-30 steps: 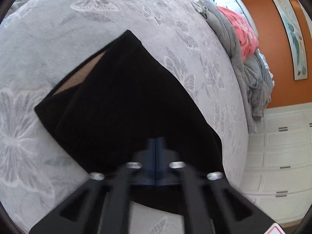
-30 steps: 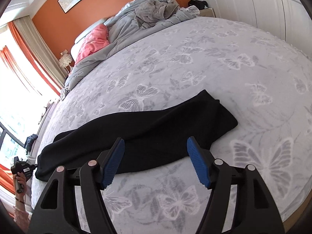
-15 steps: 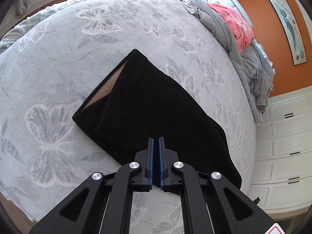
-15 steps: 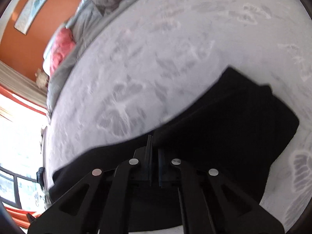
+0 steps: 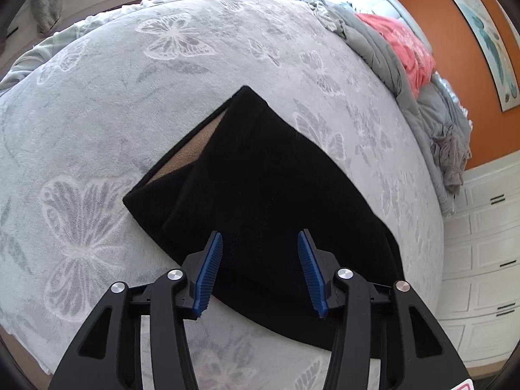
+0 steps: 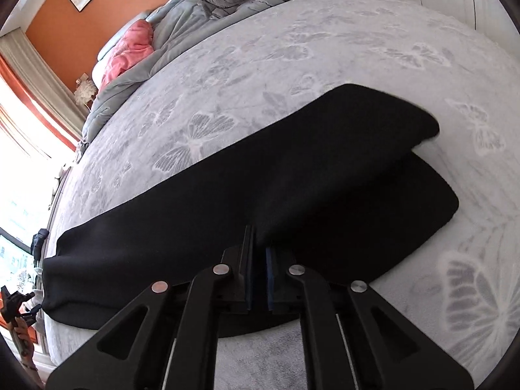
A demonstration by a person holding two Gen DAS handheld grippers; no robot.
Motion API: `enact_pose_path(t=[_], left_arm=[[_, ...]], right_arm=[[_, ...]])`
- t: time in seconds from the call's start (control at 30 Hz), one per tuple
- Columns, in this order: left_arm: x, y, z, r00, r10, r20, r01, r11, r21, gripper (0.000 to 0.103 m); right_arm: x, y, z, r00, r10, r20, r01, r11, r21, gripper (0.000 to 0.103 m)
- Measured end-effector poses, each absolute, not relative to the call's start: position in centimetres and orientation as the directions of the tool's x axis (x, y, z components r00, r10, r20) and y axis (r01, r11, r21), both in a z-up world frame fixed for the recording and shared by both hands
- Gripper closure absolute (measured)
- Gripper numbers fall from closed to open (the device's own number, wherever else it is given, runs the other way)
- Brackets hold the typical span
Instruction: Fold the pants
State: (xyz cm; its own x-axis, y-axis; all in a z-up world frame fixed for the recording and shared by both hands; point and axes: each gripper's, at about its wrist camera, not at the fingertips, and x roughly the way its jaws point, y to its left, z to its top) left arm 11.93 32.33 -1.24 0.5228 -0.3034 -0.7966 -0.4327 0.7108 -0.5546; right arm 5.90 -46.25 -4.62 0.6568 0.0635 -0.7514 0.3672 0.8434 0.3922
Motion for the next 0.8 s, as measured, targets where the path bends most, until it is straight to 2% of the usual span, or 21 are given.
enact_pose_path(t=[0.03, 0.1, 0.4, 0.47, 0.57, 0.67, 0.7, 0.73, 0.8], left_arm=[[11.6, 33.0, -1.2, 0.544, -0.301, -0.783, -0.447, 0.686, -0.574, 0.042], [11.3, 34.0, -1.4, 0.567, -0.317, -0.760, -0.456, 0.647, -0.611, 0.039], [12.3, 33.8, -5.1, 0.529, -0.490, -0.693, -0.524, 0.454, -0.720, 0.038], [11.1, 33.6, -4.6, 0.546, -0.486, -0.683, -0.526, 0.435, -0.731, 0.038], [10.6, 32.7, -4.2, 0.516, -0.462, -0.721, -0.530, 0.489, -0.693, 0.038], [11.6, 32.3, -5.8, 0.501, -0.514, -0.696, -0.539, 0.445, -0.716, 0.040], [12.1, 32.2, -6.2, 0.501, -0.518, -0.693, -0.540, 0.438, -0.719, 0.047], [12.7, 32.0, -6.6, 0.496, -0.530, -0.687, -0.538, 0.433, -0.723, 0.068], [13.9, 31.9, -7.6, 0.473, -0.572, -0.670, -0.528, 0.424, -0.735, 0.098]], right_arm=[[6.1, -46.4, -4.5, 0.656, 0.060, -0.753, 0.368, 0.845, 0.388, 0.096], [6.2, -46.4, -4.6, 0.651, 0.062, -0.757, 0.371, 0.843, 0.389, 0.095], [5.9, -45.7, -3.9, 0.654, 0.028, -0.756, 0.388, 0.845, 0.367, 0.094], [6.0, -45.7, -3.6, 0.655, 0.026, -0.755, 0.386, 0.848, 0.364, 0.094], [6.2, -45.5, -3.6, 0.648, 0.018, -0.761, 0.388, 0.853, 0.350, 0.093], [6.2, -45.3, -3.7, 0.648, 0.015, -0.762, 0.391, 0.851, 0.349, 0.093], [6.2, -45.2, -3.8, 0.648, 0.013, -0.762, 0.394, 0.850, 0.350, 0.093], [6.1, -45.3, -3.9, 0.645, 0.013, -0.764, 0.396, 0.849, 0.349, 0.093], [6.2, -45.4, -4.2, 0.638, 0.011, -0.770, 0.402, 0.848, 0.345, 0.092]])
